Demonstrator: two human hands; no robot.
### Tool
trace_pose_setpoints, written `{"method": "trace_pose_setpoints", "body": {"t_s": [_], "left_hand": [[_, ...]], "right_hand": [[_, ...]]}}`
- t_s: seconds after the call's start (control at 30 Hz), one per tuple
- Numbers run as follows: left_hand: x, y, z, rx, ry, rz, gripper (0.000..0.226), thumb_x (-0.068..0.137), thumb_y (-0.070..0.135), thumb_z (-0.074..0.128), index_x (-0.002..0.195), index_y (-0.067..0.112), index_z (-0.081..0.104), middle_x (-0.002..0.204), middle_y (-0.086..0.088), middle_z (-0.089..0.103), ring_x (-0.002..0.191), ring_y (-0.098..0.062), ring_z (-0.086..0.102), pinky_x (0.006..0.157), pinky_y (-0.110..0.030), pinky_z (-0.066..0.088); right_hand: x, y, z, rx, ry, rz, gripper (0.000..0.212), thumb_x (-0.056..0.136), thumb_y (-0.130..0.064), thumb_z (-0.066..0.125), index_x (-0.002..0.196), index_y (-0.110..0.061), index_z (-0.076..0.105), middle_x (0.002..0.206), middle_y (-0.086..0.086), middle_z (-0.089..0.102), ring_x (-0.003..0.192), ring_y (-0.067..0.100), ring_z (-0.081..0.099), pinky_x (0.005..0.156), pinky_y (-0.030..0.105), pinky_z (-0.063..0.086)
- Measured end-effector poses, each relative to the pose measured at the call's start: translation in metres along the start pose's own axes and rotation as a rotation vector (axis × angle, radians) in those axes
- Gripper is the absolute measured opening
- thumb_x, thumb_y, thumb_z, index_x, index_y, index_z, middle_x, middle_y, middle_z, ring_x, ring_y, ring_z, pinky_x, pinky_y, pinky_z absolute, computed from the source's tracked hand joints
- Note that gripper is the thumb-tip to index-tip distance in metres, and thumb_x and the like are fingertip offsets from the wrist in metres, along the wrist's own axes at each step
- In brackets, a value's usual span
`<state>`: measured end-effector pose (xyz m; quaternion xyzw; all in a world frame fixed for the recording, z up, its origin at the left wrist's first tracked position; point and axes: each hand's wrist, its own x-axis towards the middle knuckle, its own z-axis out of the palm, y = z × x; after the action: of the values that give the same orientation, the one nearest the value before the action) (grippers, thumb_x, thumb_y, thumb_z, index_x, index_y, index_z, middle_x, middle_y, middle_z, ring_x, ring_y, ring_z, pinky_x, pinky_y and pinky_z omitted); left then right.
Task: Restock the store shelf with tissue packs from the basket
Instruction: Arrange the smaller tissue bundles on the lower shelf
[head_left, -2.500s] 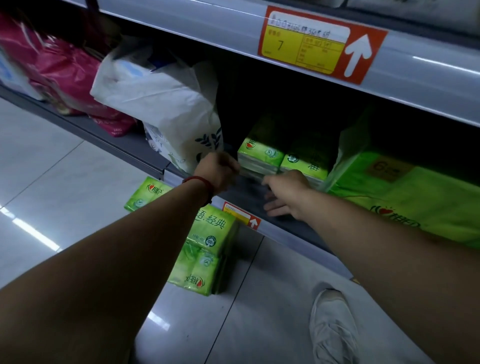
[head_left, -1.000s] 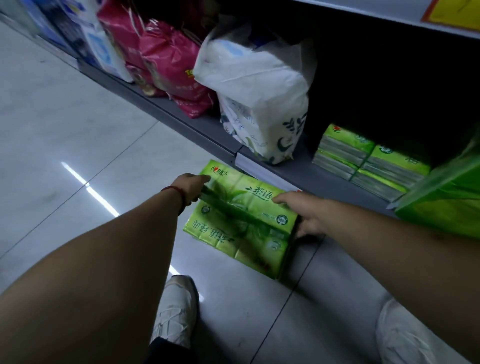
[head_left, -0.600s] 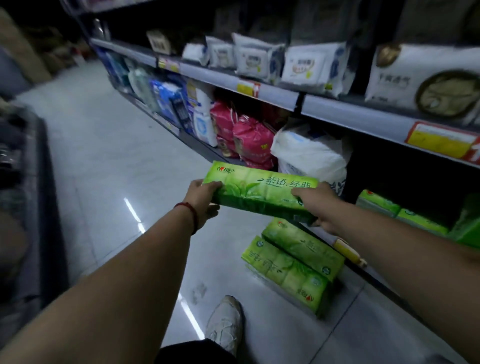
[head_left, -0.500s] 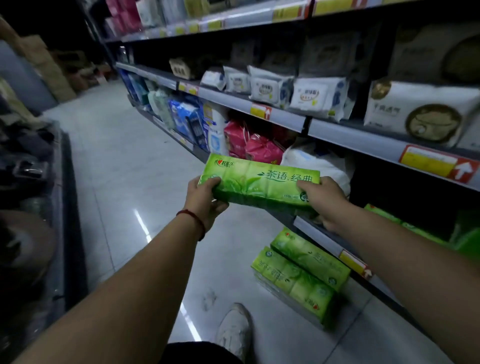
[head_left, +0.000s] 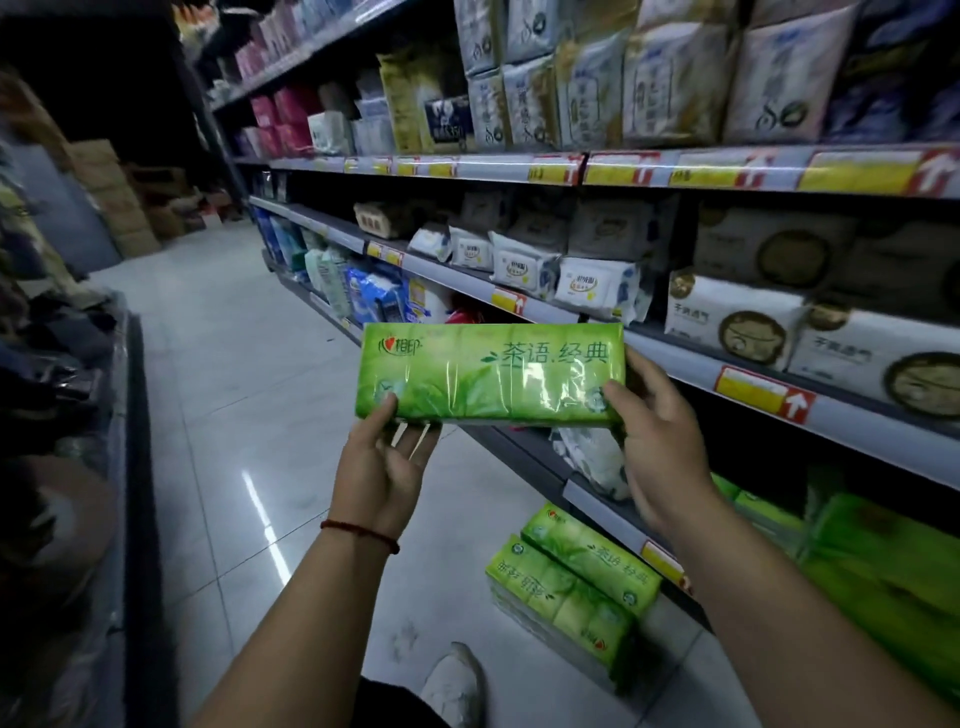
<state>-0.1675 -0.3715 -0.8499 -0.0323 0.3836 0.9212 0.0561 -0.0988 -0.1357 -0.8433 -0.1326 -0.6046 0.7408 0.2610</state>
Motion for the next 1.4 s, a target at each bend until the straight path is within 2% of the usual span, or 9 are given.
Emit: {"method": "trace_pose_setpoints", "body": {"t_s": [0.23,0.4,0.57,0.7,0.8,0.93,1.13,1.33,1.4], "left_hand": [[-0.006,-0.013,0.025,-0.159,-0.128,-0.102,0.052,0.089,0.023,0.063,0.139,0.014,0.057,0.132,-0.012,0.069,0.123,-0.026,0.066,0.112,-0.047,0.045],[-0.011,-0.040,0.048,-0.080,-0.228,-0.216,0.025,0.086,0.014,0.061,0.098,0.012,0.083,0.119,-0.013,0.075,0.106,-0.027,0.074,0.100,-0.049,0.052],[0.000,-0.048,0.054,-0.073,-0.126,-0.137,0.041,0.081,0.015,0.069,0.121,0.010,0.067,0.128,-0.012,0.071,0.117,-0.029,0.068,0.104,-0.047,0.053],[0.011,-0.052,0.057,-0.129,-0.049,-0.157,0.047,0.093,0.018,0.065,0.140,0.010,0.058,0.133,-0.012,0.069,0.120,-0.029,0.066,0.106,-0.046,0.050],[0.015,-0.051,0.056,-0.137,-0.042,-0.162,0.047,0.096,0.018,0.064,0.141,0.009,0.057,0.130,-0.012,0.070,0.120,-0.028,0.066,0.109,-0.046,0.048],[0.013,-0.049,0.056,-0.138,-0.081,-0.135,0.048,0.088,0.018,0.068,0.134,0.008,0.061,0.129,-0.012,0.071,0.121,-0.028,0.066,0.111,-0.047,0.047],[0.011,-0.048,0.049,-0.010,-0.140,-0.148,0.057,0.084,0.020,0.071,0.138,0.011,0.058,0.135,-0.012,0.067,0.123,-0.029,0.066,0.099,-0.045,0.057],[0.013,-0.048,0.042,0.134,-0.201,-0.155,0.060,0.084,0.021,0.078,0.140,0.011,0.057,0.135,-0.013,0.067,0.122,-0.032,0.066,0.105,-0.054,0.051],[0.011,-0.047,0.041,0.182,-0.212,-0.193,0.060,0.081,0.022,0.075,0.137,0.009,0.059,0.131,-0.012,0.070,0.119,-0.033,0.068,0.103,-0.054,0.053]], "right_hand": [[-0.007,-0.001,-0.008,0.040,0.014,-0.061,0.035,0.100,-0.017,0.064,0.119,-0.046,0.069,0.131,-0.006,0.069,0.120,0.018,0.067,0.107,0.054,0.051],[-0.012,0.000,-0.003,0.002,-0.066,-0.094,0.034,0.103,-0.011,0.060,0.122,-0.039,0.065,0.109,-0.020,0.076,0.107,0.010,0.072,0.097,0.044,0.057],[-0.014,0.008,0.001,0.010,-0.039,-0.020,0.037,0.103,-0.017,0.060,0.107,-0.052,0.069,0.121,-0.006,0.073,0.114,0.020,0.070,0.097,0.048,0.057],[-0.019,0.016,0.007,-0.063,-0.069,-0.010,0.038,0.102,-0.018,0.062,0.105,-0.057,0.064,0.120,-0.014,0.071,0.114,0.008,0.067,0.095,0.038,0.055],[-0.018,0.018,0.008,-0.066,-0.078,-0.014,0.033,0.102,-0.020,0.062,0.109,-0.052,0.062,0.121,-0.016,0.069,0.113,0.002,0.065,0.092,0.031,0.053],[-0.011,0.022,0.006,-0.017,-0.055,0.096,0.024,0.096,-0.034,0.071,0.112,-0.050,0.062,0.127,-0.009,0.069,0.117,0.016,0.066,0.103,0.049,0.054],[0.002,0.017,0.000,0.134,-0.074,0.194,0.063,0.082,-0.036,0.082,0.138,-0.030,0.054,0.120,-0.001,0.075,0.110,0.021,0.073,0.103,0.052,0.054],[0.004,0.017,-0.003,0.174,-0.084,0.229,0.064,0.076,-0.030,0.084,0.134,-0.015,0.059,0.119,0.013,0.075,0.104,0.033,0.075,0.095,0.054,0.058],[0.003,0.018,-0.003,0.206,-0.061,0.239,0.053,0.080,-0.026,0.081,0.128,-0.011,0.062,0.117,0.014,0.076,0.104,0.034,0.075,0.092,0.052,0.060]]}}
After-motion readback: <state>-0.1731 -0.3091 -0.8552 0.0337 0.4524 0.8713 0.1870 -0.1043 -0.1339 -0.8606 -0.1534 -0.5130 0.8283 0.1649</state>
